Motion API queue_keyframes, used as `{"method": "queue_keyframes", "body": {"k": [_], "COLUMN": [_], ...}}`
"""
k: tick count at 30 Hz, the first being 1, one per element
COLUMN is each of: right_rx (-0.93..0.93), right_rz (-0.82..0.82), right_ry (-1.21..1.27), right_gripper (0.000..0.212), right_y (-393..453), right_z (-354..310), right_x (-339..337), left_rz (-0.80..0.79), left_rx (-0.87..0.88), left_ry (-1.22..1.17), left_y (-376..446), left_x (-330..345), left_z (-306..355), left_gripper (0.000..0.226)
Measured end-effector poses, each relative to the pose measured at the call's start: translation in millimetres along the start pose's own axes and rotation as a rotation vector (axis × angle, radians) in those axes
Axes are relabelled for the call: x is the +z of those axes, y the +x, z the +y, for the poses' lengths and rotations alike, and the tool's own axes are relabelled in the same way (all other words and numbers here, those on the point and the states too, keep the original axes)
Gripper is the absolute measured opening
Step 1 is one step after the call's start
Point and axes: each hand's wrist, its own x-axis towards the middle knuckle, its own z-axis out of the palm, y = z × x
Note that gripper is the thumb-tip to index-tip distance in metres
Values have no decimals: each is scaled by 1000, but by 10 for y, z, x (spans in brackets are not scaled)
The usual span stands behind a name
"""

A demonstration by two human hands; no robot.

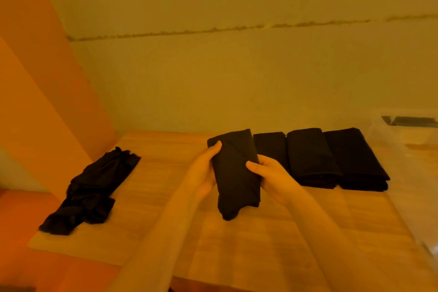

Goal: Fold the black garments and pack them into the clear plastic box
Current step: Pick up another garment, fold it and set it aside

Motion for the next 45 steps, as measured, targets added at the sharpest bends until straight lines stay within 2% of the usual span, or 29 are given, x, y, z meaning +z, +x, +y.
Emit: {"method": "queue_keyframes", "body": {"k": [2, 4, 8, 10, 13, 18, 22, 26, 28, 30, 32, 35, 37, 39, 41, 43, 45], "right_rx": [-38, -73, -170, -250, -246, -212, -104, -14, -53, -109, -155, -127, -184, -304, -367, -338, -217], "right_rz": [31, 127, 392, 622, 957, 1147, 1111, 1029, 1024, 1028, 1033, 1004, 1023, 1043, 986, 907, 835], "right_ry": [18, -85, -245, -344, -511, -682, -897, -1085, -1171, -1191, -1233, -1172, -1180, -1249, -1330, -1405, -1495], "right_gripper": [40, 43, 34, 32, 42, 46, 53, 61, 64, 71, 79, 75, 66, 53, 53, 55, 63], "right_y": [-86, -197, -453, -523, -504, -358, -283, -407, -513, -571, -614, -643, -656, -651, -611, -572, -536], "right_z": [-106, -241, -514, -560, -472, -376, -270, -174, -93, 27, 124, 101, 109, 132, 135, 50, 5], "right_x": [-148, -335, -857, -1084, -1336, -1610, -1754, -1853, -1806, -1728, -1722, -1743, -1744, -1762, -1818, -1840, -1871], "left_rz": [-54, -124, -286, -333, -320, -307, -238, -214, -161, -206, -347, -447, -437, -387, -373, -354, -340], "left_rx": [-41, -67, -128, -158, -211, -233, -86, 326, 493, 536, 502, 515, 587, 774, 881, 920, 982], "left_ry": [4, -3, -19, -5, 28, 97, 367, 906, 1119, 1210, 1305, 1563, 1610, 1577, 1619, 1672, 1722], "left_y": [135, 284, 625, 845, 1156, 1560, 1793, 1724, 1551, 1312, 1009, 820, 828, 861, 888, 842, 817], "left_x": [276, 585, 1187, 1448, 1755, 2099, 2285, 2319, 2212, 2018, 1816, 1685, 1669, 1688, 1675, 1652, 1578], "left_z": [37, 51, -15, -147, -434, -899, -1210, -1216, -1118, -1098, -1170, -1408, -1537, -1622, -1705, -1741, -1744], "left_gripper": [23, 22, 25, 25, 22, 29, 48, 57, 52, 48, 58, 64, 56, 48, 44, 40, 29]}}
